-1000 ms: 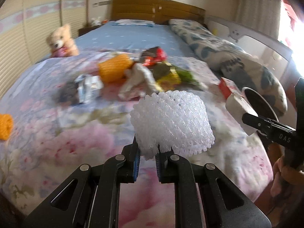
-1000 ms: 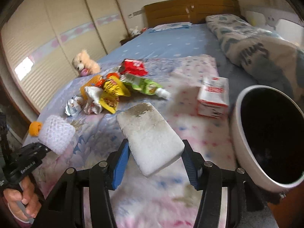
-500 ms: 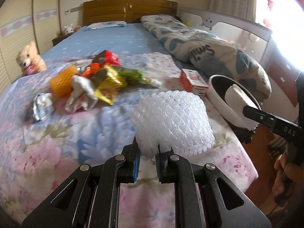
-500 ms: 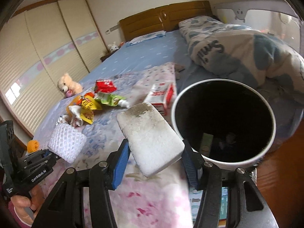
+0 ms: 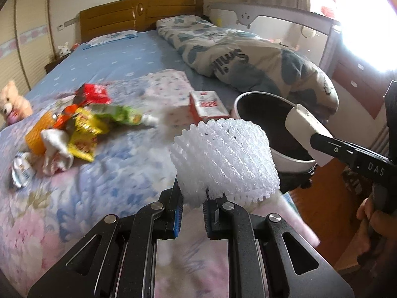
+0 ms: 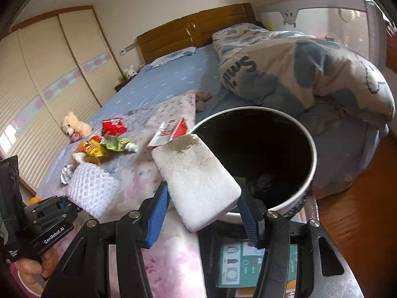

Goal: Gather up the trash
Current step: 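Carry the mesh sleeve with the left tool while the right tool carries the foam block to the bin, then open the left tool to drop the mesh sleeve while the right tool drops the foam block into the bin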

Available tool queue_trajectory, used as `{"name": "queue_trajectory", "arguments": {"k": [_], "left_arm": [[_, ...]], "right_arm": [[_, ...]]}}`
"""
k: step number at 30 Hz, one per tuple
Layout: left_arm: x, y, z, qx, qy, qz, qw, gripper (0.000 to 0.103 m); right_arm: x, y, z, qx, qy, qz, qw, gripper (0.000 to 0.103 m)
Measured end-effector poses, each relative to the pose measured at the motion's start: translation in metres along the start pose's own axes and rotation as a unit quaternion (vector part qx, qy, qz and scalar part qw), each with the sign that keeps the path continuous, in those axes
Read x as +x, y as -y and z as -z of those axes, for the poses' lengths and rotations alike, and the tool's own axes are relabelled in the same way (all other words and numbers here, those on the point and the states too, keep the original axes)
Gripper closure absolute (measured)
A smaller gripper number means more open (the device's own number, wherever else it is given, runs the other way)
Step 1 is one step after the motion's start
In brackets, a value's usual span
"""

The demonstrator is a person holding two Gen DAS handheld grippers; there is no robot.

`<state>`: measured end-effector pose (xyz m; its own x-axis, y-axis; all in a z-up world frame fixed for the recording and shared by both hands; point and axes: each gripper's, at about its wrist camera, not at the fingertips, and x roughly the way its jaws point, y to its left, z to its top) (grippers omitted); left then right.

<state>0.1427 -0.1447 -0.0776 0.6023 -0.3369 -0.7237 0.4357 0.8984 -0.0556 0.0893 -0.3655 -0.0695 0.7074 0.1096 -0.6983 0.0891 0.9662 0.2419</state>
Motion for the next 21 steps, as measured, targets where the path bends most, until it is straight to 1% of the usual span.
{"name": "queue_trajectory", "arguments": {"k": [11, 21], "left_arm": [[0.029, 0.037, -0.028, 0.025, -0.014, 0.018, 0.9994, 0.091], [0.051, 0.06, -0.05, 0.048, -0.02, 0.025, 0.9984, 0.09]], "right_arm": [[0.002, 0.034, -0.013, 0.017, 0.003, 0.022, 1.0, 0.048], [0.006, 0.055, -0.028, 0.03, 0.006, 0.036, 0.999, 0.047]]}}
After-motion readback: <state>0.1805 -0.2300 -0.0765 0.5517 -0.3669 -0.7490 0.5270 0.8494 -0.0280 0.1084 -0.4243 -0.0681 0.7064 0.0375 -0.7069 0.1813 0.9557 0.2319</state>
